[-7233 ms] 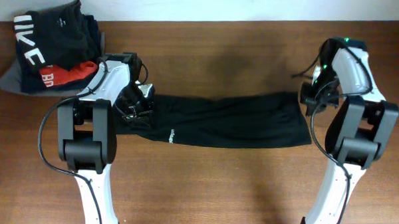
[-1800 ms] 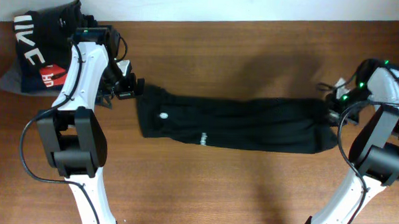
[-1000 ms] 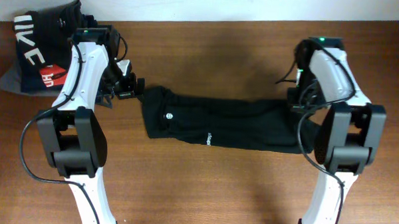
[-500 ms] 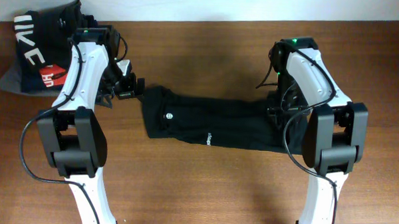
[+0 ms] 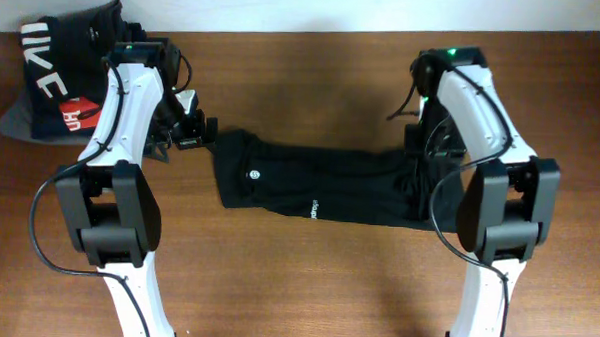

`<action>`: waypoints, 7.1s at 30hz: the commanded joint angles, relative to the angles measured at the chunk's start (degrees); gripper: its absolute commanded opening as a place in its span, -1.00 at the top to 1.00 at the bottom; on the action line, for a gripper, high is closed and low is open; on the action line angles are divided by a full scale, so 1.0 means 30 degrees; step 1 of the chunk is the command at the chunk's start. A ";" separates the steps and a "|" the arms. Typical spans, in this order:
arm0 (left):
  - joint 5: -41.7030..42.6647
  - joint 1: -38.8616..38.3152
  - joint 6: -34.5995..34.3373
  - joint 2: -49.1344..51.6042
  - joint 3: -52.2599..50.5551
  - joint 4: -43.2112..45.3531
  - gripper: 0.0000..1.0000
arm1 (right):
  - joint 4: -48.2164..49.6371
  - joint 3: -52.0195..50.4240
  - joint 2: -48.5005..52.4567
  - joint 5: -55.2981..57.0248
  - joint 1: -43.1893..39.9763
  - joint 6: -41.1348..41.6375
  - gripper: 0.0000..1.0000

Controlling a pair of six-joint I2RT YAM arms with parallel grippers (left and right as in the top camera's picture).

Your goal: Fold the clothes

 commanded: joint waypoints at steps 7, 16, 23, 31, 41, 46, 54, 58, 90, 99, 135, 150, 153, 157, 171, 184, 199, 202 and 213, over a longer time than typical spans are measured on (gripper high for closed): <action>-0.0124 0.0080 0.0080 -0.0393 -0.1552 0.0648 -0.98 | -0.0124 0.1224 -0.2324 -0.1603 -0.2754 -0.2069 0.53; -0.0124 0.0080 0.0080 -0.0393 -0.1778 0.0889 -0.98 | 0.1785 -0.3060 -0.2295 -0.1945 -0.3650 -0.2055 0.92; -0.0124 0.0080 0.0080 -0.0393 -0.1778 0.0867 -0.98 | 0.4736 -0.7118 -0.2295 -0.3461 -0.3606 -0.2047 0.92; -0.0124 0.0080 0.0080 -0.0393 -0.1778 0.1027 -0.98 | 0.6135 -0.9129 -0.2302 -0.4524 -0.3184 -0.2055 0.92; -0.0124 0.0080 0.0080 -0.0393 -0.1778 0.1013 -0.98 | 0.6339 -0.8881 -0.2310 -0.4524 -0.1617 -0.2040 0.92; -0.0124 0.0080 0.0080 -0.0393 -0.1778 0.1013 -0.98 | 0.6630 -0.8859 -0.2310 -0.4313 -0.1290 -0.2040 0.92; -0.0124 0.0080 0.0087 -0.0393 -0.1778 0.0998 -0.99 | 0.4095 -0.5326 -0.2419 -0.4320 -0.2382 -0.2280 0.92; -0.0131 0.0080 0.0080 -0.0393 -0.1778 0.1005 -0.98 | 0.2470 -0.2528 -0.2419 -0.4313 -0.4044 -0.3716 -0.13; 0.0022 0.0080 0.0080 -0.0393 -0.1778 0.1290 -0.98 | 1.0440 -1.2145 -0.2375 -1.6553 -1.1111 -1.1460 -0.91; 0.0022 0.0080 0.0080 -0.0393 -0.1778 0.1384 -0.99 | 1.2407 -1.3996 -0.2361 -1.6939 -0.9799 -1.1242 -0.77; 0.0022 0.0080 0.0073 -0.0393 -0.1785 0.1443 -0.98 | 0.5595 -0.5304 -0.2637 -0.5056 -0.8495 -0.6768 0.92; 0.0022 0.0080 0.0080 -0.0393 -0.1785 0.1370 -0.98 | 0.4998 -0.5355 -0.2637 0.1443 -0.2055 -0.3993 0.92; 0.0022 0.0080 0.0080 -0.0393 -0.1785 0.1362 -0.98 | 0.4998 -0.5355 -0.2637 0.1435 -0.1151 -0.3606 0.92; 0.0022 0.0080 0.0073 -0.0393 -0.1785 0.1362 -0.98 | 0.4881 -0.5355 -0.2637 0.1370 -0.0211 -0.3155 0.92; 0.0022 0.0080 0.0073 -0.0393 -0.1785 0.1370 -0.98 | 0.3774 -0.5428 -0.2630 0.0561 0.2506 -0.2382 -0.43; 0.0015 0.0080 0.0080 -0.0393 -0.1785 0.1362 -0.98 | 0.3577 -0.4335 -0.2645 -0.0364 0.1144 -0.1078 -0.13; 0.0226 0.0080 0.0073 -0.0393 -0.1785 0.1450 -0.98 | 0.2463 -0.4881 -0.2630 -0.5603 -0.2776 -0.4065 0.88; 0.0539 0.0080 0.0073 -0.0393 -0.1785 0.1457 -0.98 | 0.2849 -0.5807 -0.2630 -0.5668 -0.2528 -0.4051 0.90; 0.0532 0.0080 0.0073 -0.0393 -0.1785 0.1450 -0.98 | 0.5705 -1.0273 -0.2630 -0.8714 -0.0991 -0.4044 0.92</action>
